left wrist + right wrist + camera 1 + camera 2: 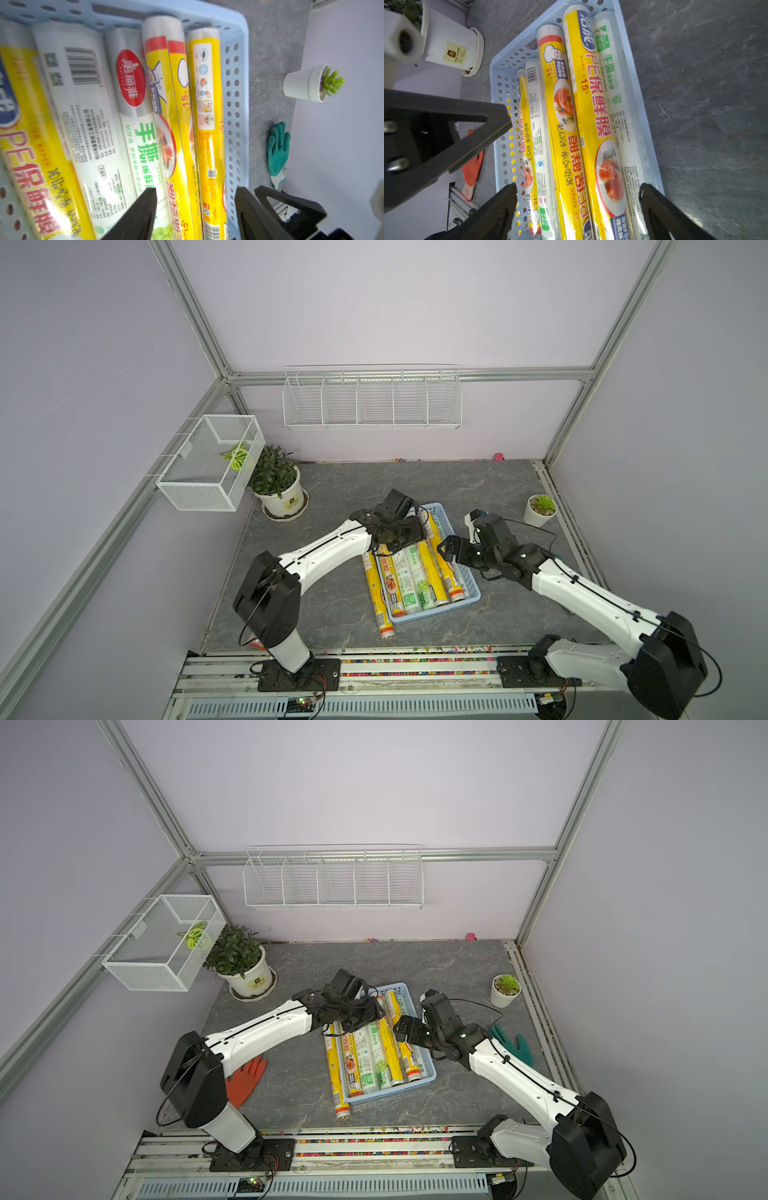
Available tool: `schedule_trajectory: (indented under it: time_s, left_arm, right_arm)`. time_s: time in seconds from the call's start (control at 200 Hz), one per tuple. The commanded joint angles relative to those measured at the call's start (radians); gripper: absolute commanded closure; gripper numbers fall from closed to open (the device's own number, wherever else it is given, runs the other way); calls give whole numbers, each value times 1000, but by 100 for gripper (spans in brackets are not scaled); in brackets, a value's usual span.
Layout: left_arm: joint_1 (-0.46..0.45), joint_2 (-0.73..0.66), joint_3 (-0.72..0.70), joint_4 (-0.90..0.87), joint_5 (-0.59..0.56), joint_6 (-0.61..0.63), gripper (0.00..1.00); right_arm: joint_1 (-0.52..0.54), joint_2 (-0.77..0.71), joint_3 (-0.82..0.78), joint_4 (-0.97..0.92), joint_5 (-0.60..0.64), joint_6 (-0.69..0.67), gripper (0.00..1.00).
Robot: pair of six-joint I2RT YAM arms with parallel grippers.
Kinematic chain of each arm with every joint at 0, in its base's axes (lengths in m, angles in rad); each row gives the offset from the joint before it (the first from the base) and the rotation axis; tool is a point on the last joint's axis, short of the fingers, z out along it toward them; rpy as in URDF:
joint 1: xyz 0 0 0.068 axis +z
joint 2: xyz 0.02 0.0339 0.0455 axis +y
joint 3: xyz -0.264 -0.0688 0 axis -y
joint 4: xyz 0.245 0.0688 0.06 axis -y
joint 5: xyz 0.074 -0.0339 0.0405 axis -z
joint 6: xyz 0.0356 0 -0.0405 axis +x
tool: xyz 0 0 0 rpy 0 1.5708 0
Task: Put the plastic wrap into the basket
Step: Pick up the plastic wrap from the center of the board.
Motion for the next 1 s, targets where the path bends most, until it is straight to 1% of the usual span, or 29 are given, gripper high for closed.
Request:
schedule_trajectory:
  time_s: [0.0,0.095,0.185,0.31,0.35,0.43,0.49,0.54,0.625,0.66,0.77,0.885,0.965,0.995]
  left_arm:
    - [-5,-100,-75,41,-124,21,31]
    - [-4,-179,-128,24,-209,-8,31]
    - [-3,-241,-166,-18,-298,-21,31]
    - [2,-341,-248,-40,-391,-18,31]
    - [3,-380,-278,-65,-433,-38,32]
    - [5,-488,-373,-66,-508,-66,34]
    - [7,-578,-461,-29,-548,-71,33]
    - [22,-664,-537,0,-538,-71,31]
    - [61,-789,-630,4,-499,-91,31]
    - [74,-838,-669,15,-479,-90,29]
    - [110,-954,-774,85,-376,-43,24]
    - [128,-968,-819,109,-277,5,21]
    - [145,-936,-816,76,-267,-14,21]
    - [157,-921,-820,87,-245,-11,21]
  right_arm:
    - [-4,-9,31,36,-54,-27,3]
    - [6,18,71,34,-82,-47,3]
    - [46,63,136,-5,-67,-88,2]
    - [143,164,260,-90,-2,-152,3]
    - [176,200,296,-112,21,-170,3]
    - [237,268,369,-153,63,-199,3]
    - [275,314,416,-177,89,-218,3]
    - [301,348,448,-191,103,-227,3]
    - [339,413,502,-219,126,-237,3]
    - [357,436,523,-230,141,-241,3]
    - [406,500,579,-257,196,-246,4]
    - [428,548,609,-265,227,-219,4]
    - [427,561,607,-262,234,-170,4]
    - [425,562,605,-260,236,-155,4]
